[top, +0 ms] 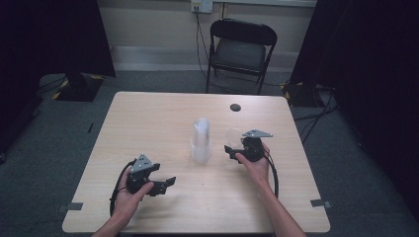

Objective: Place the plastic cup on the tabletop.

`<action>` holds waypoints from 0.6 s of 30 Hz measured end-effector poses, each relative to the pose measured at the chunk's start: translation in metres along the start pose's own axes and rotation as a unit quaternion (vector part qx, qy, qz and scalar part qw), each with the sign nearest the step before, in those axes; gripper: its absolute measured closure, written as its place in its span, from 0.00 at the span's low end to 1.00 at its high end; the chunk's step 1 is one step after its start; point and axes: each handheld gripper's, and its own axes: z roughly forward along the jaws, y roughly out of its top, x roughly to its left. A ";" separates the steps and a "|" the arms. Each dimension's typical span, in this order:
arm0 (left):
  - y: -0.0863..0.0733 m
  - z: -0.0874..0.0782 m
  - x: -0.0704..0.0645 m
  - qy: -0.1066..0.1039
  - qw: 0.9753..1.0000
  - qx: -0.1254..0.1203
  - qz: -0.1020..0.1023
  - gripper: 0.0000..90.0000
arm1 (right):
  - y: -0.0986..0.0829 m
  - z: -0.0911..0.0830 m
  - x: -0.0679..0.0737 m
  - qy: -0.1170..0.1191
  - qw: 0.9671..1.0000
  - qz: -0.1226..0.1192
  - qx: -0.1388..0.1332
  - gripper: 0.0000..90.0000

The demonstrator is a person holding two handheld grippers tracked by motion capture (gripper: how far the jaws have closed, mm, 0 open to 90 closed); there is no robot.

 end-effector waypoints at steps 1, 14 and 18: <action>0.000 0.000 0.000 -0.001 1.000 0.000 0.000 0.19 | -0.002 -0.002 0.000 0.001 1.000 -0.001 0.005 0.20; 0.001 -0.006 0.006 0.008 1.000 -0.006 -0.005 0.18 | -0.014 -0.032 -0.007 -0.008 1.000 0.010 0.002 0.19; 0.000 -0.008 0.008 0.012 1.000 -0.007 -0.008 0.18 | -0.018 -0.043 -0.008 -0.010 1.000 0.014 0.008 0.19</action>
